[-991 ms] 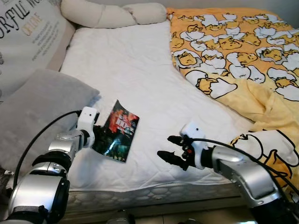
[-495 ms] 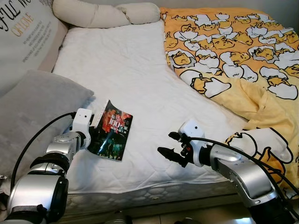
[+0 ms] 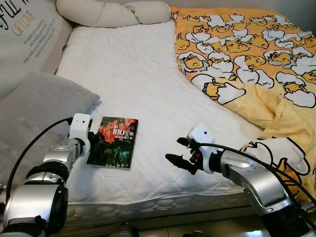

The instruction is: Clean up the room

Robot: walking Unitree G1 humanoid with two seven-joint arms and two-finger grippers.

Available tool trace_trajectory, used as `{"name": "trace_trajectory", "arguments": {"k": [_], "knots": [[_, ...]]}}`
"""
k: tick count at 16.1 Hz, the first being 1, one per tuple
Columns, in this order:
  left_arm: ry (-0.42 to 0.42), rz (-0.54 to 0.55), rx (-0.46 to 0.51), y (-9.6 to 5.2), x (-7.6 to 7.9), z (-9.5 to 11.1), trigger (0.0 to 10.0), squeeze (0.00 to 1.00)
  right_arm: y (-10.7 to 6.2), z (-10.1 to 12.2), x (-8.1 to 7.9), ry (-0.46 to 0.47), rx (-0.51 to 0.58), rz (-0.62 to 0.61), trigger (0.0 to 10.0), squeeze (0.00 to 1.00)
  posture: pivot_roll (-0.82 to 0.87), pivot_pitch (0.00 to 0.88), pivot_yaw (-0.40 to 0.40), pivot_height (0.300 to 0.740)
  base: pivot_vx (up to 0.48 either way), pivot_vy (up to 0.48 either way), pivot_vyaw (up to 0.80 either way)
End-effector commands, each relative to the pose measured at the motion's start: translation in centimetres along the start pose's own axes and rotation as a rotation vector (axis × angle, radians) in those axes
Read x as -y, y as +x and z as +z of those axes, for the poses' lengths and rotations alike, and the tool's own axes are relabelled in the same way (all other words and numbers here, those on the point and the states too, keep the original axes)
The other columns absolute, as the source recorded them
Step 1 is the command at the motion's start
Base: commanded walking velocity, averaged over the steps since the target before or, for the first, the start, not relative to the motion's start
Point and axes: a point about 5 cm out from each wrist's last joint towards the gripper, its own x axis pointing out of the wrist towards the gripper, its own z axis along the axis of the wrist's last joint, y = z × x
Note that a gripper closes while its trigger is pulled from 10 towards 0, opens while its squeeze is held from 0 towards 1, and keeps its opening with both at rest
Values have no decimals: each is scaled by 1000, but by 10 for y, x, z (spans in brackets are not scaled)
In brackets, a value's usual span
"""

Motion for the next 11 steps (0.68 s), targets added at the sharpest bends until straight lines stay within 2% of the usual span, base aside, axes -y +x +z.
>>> {"name": "trace_trajectory", "arguments": {"k": [1,4,5,6,7,10,11], "knots": [[10,23,4,-2,-6,2,10000,0,-1,2,2,-22,4,-6,10000,0,-100,47,19,740,0,0,0],[69,61,25,-7,-19,6,10000,0,-4,2,3,-25,5,-10,10000,0,-94,42,25,740,0,0,0],[72,69,62,-10,-23,11,10000,0,-4,3,4,-19,16,-26,10000,0,-87,32,29,740,0,0,0],[37,45,159,-12,-25,24,10000,0,-7,4,6,-10,45,-56,10000,0,-81,24,30,740,0,0,0],[10,-1,297,-14,-20,40,10000,0,-10,4,9,-8,90,-128,10000,0,-71,12,33,740,0,0,0],[8,-60,415,-16,-6,50,10000,0,-12,2,17,-25,123,-275,10000,0,-61,2,30,740,0,0,0],[33,-65,468,-18,5,52,10000,0,-13,0,21,-37,137,-357,10000,0,-54,0,27,740,0,0,0]]}}
